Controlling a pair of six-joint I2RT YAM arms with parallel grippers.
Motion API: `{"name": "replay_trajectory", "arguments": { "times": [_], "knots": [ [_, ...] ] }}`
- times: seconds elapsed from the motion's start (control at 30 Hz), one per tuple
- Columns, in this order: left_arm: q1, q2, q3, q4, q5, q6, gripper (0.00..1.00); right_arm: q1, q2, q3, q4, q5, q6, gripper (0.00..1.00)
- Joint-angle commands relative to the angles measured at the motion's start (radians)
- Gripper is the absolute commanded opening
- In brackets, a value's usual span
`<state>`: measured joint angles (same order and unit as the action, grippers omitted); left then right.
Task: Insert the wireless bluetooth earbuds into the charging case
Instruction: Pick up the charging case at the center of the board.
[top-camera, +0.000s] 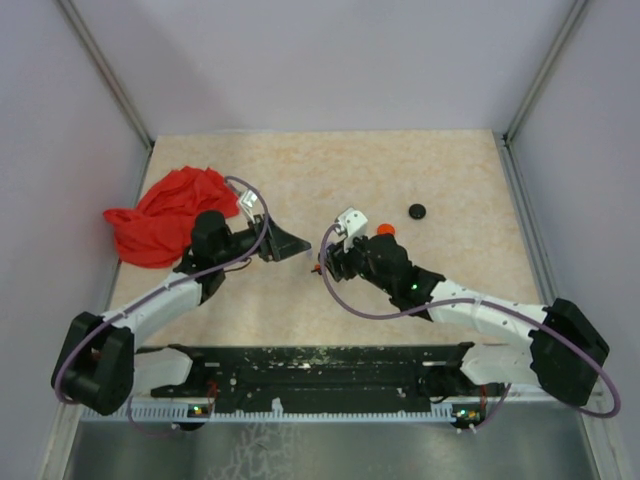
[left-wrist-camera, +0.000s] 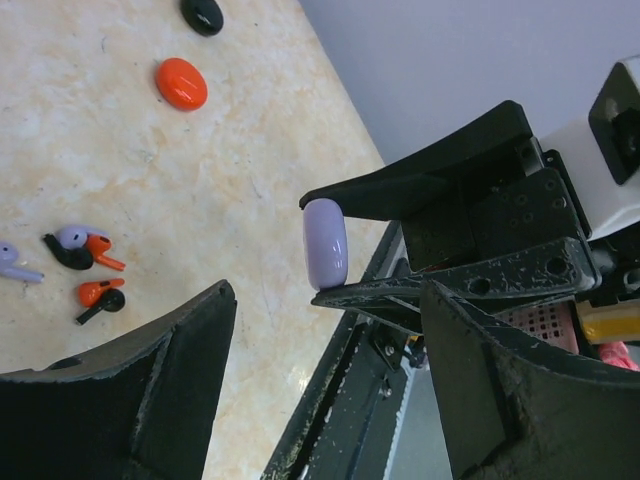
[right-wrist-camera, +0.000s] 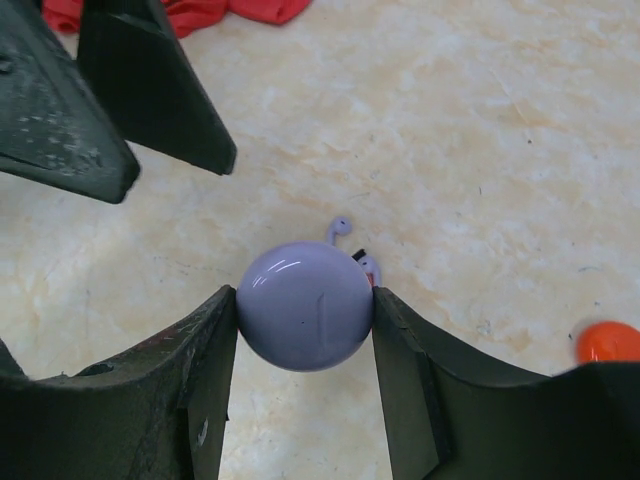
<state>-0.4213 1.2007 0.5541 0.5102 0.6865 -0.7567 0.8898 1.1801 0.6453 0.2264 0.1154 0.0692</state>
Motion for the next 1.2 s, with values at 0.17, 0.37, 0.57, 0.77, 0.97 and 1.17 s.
{"name": "replay_trajectory", "arguments": {
  "times": [0.17,0.37,0.57,0.77,0.97,1.17],
  "knots": [
    [-0.030,0.032,0.012,0.018,0.089,-0.015,0.72,0.049,-0.027,-0.016,0.170,-0.063,-0.115,0.46],
    [-0.042,0.039,0.036,-0.041,0.063,0.025,0.62,0.075,-0.006,-0.004,0.184,-0.062,-0.151,0.46],
    [-0.059,0.036,0.064,-0.087,0.044,0.057,0.57,0.106,0.037,0.025,0.167,-0.025,-0.194,0.46],
    [-0.072,0.031,0.066,-0.114,0.039,0.078,0.47,0.123,0.073,0.035,0.177,0.006,-0.203,0.46],
    [-0.078,0.025,0.056,-0.146,0.019,0.095,0.47,0.126,0.078,0.033,0.200,0.015,-0.194,0.46],
    [-0.078,0.045,0.057,-0.161,0.028,0.099,0.47,0.126,0.072,0.026,0.220,0.020,-0.188,0.46]
  ]
}}
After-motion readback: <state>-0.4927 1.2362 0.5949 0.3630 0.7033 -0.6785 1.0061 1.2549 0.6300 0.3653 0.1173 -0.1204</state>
